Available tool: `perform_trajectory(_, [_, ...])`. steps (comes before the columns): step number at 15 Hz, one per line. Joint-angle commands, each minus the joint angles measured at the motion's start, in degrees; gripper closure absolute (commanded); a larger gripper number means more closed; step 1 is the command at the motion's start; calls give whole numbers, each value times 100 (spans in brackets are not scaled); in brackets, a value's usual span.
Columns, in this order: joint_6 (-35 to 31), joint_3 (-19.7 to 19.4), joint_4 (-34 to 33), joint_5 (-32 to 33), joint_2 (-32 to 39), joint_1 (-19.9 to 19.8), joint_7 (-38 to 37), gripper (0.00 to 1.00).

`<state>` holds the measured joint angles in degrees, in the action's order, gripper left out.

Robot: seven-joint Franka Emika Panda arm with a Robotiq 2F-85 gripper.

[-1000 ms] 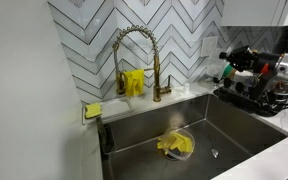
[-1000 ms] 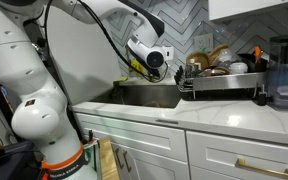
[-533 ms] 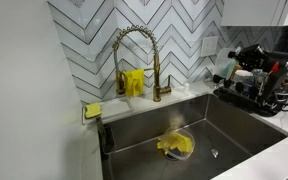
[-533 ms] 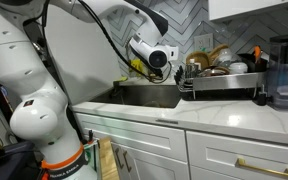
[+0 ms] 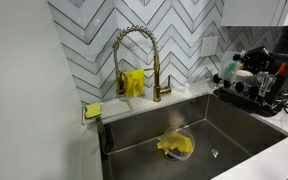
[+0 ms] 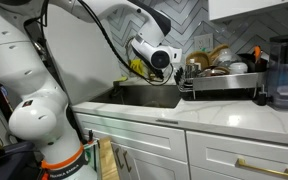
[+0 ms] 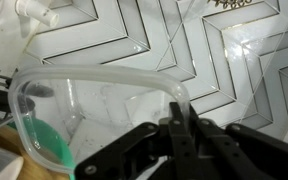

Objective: Put the bowl on the edge of the dish rack

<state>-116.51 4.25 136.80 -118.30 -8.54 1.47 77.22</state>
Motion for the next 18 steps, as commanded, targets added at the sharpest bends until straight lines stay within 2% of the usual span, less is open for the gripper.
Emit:
perform_trajectory(1, [-147, -14, 101, 203, -72, -43, -264, 98])
perform_trajectory(9, [-821, 34, 202, 467, -182, -55, -673, 98])
perform_trajectory(18, [-2421, 385, 268, 1250, -638, 21, -1902, 98])
